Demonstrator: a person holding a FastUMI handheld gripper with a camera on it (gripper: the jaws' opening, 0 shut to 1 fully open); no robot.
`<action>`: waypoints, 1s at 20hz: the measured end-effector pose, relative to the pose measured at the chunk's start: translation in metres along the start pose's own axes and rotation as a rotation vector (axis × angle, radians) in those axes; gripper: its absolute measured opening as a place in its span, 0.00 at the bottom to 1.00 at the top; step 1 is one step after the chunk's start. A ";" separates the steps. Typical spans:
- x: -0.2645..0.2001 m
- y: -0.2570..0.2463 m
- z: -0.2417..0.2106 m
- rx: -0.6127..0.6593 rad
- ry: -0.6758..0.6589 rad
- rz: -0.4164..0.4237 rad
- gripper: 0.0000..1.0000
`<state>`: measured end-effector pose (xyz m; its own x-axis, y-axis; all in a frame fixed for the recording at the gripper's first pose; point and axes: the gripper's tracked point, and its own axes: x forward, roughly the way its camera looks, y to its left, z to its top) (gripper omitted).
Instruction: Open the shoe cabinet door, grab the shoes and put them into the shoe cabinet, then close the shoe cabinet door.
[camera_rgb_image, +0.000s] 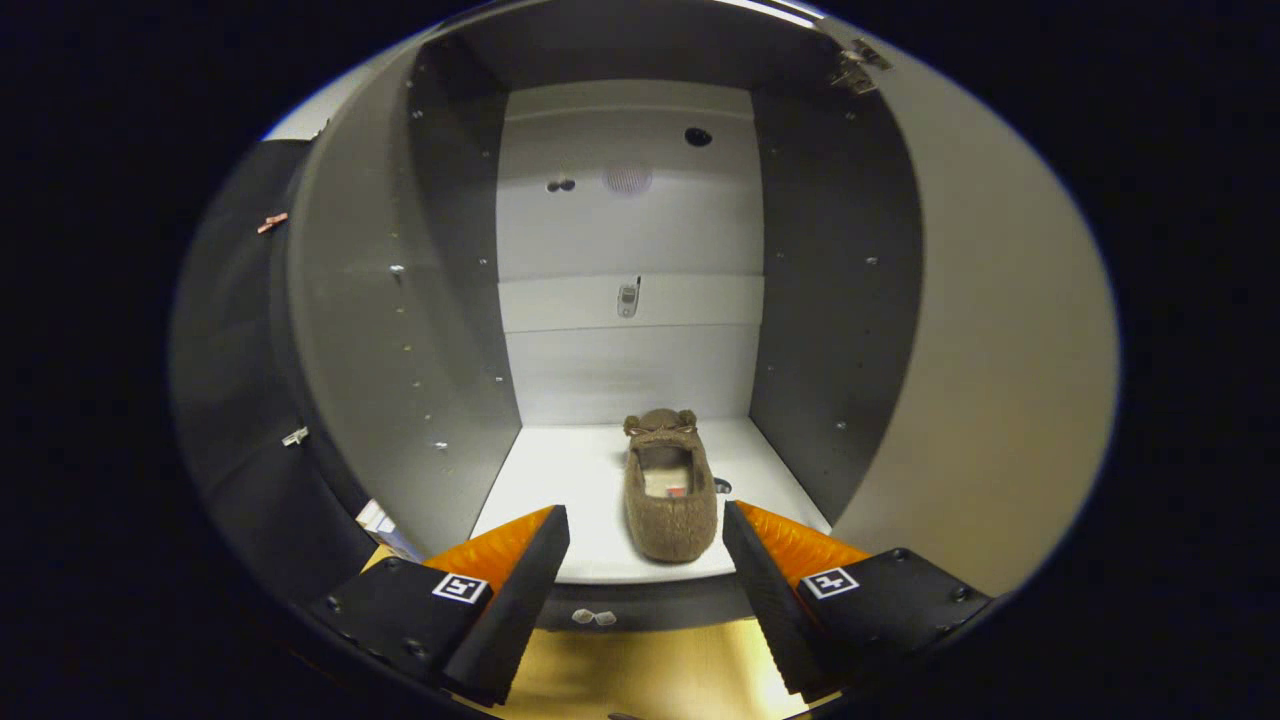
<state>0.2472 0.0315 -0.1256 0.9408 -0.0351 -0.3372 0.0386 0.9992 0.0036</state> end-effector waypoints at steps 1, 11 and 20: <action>-0.018 -0.001 0.001 0.004 -0.014 -0.007 0.98; -0.206 -0.042 0.027 0.031 -0.216 -0.055 0.97; -0.326 -0.134 0.011 0.060 -0.245 -0.174 0.96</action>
<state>-0.0611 -0.0911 -0.0061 0.9712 -0.2156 -0.1010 0.2190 0.9755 0.0233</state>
